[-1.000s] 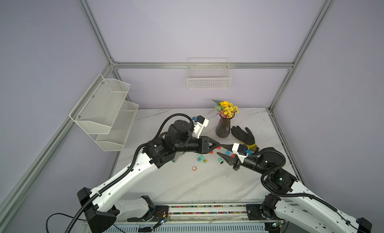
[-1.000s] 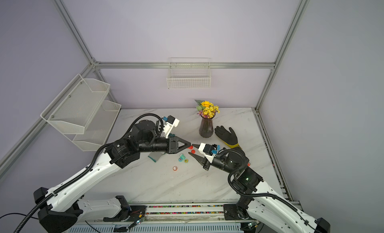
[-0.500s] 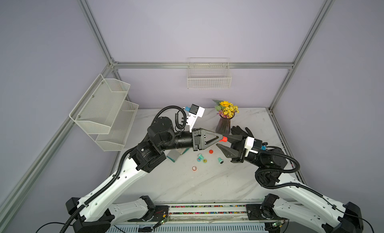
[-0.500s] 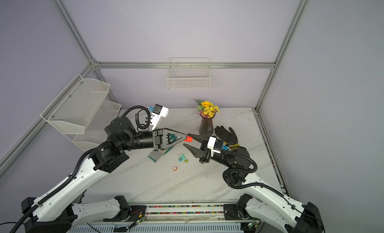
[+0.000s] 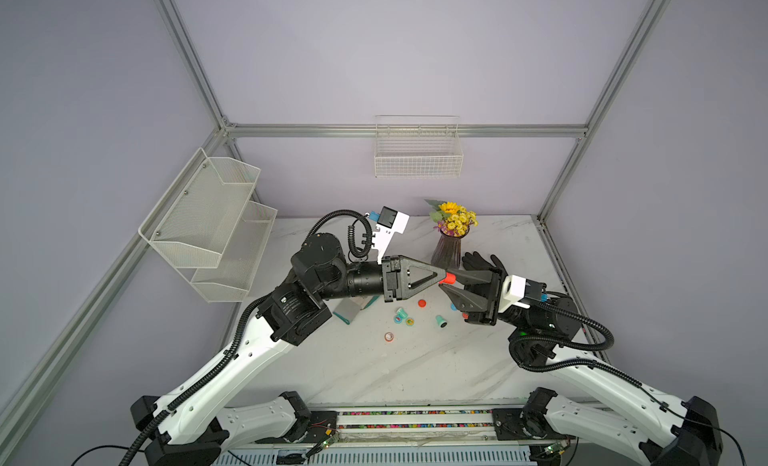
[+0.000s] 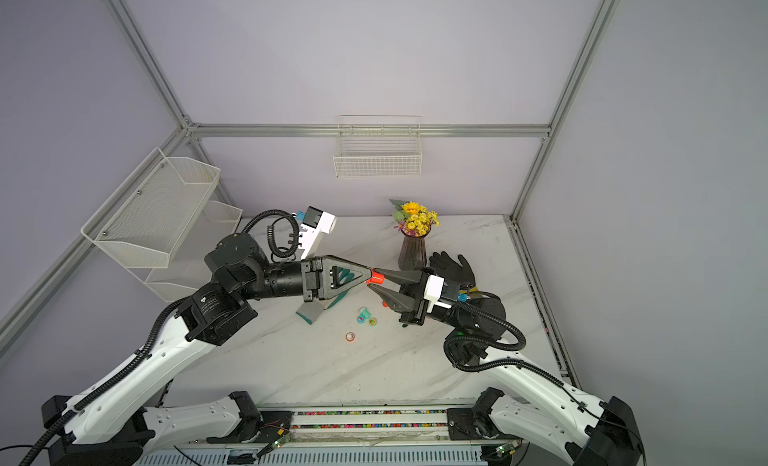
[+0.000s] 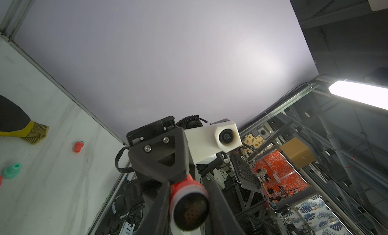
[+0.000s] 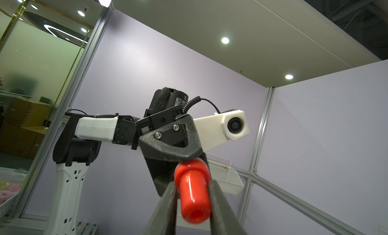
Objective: Close the stamp cap
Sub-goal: Pick up the stamp from the center of the board.
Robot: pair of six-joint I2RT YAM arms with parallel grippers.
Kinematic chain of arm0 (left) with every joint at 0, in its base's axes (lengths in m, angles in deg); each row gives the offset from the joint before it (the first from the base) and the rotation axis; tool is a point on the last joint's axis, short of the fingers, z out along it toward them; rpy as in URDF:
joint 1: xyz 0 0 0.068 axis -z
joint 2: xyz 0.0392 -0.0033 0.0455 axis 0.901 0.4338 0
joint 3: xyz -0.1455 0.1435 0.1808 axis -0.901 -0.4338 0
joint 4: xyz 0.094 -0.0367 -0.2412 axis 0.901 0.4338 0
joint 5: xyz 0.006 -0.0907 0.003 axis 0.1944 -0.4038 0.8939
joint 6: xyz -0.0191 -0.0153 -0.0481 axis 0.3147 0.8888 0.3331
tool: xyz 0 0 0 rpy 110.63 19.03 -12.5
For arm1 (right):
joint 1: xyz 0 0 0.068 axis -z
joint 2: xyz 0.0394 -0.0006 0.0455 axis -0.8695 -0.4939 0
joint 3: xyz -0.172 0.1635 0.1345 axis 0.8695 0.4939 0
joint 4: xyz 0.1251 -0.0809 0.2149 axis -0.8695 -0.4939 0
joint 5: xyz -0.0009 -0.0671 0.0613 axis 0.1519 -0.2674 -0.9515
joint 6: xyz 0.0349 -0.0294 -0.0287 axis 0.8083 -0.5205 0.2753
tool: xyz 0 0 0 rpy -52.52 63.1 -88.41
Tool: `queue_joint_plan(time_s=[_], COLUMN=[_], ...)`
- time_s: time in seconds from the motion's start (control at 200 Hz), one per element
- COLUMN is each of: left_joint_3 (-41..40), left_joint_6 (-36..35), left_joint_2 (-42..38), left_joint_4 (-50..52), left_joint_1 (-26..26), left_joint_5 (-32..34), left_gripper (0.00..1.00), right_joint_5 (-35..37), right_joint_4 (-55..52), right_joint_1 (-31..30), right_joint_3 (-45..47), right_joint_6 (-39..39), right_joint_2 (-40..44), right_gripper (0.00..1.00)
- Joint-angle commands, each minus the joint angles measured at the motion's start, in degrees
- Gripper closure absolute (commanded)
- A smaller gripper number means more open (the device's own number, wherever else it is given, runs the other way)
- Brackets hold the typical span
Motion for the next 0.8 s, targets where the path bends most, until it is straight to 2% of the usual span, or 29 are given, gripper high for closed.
queue_joint_plan(time_s=[0.0, 0.53, 0.69, 0.795], left_joint_3=[1.72, 1.71, 1.53, 1.45], left_joint_6=[-0.7, 0.5, 0.55, 0.46], left_joint_2=[-0.97, -0.15, -0.15, -0.15], left_joint_4=[-1.44, -2.45, -2.54, -2.51], left_joint_1=[-0.3, -0.3, -0.3, -0.3], left_joint_5=[-0.3, -1.61, -1.9, -1.97], left_gripper=[0.87, 0.88, 0.88, 0.88], right_joint_5=[-1.95, -2.09, -1.03, -1.04], right_joint_4=[-1.12, -5.62, -5.86, -5.51], right_joint_1=[-0.23, -0.23, -0.23, -0.23], right_joint_3=[-2.13, -3.68, -3.6, -3.51], right_joint_6=[-1.14, -2.2, -2.54, -2.34], right_joint_2=[1.37, 1.1, 1.37, 1.54], right_gripper=[0.73, 0.74, 0.7, 0.74])
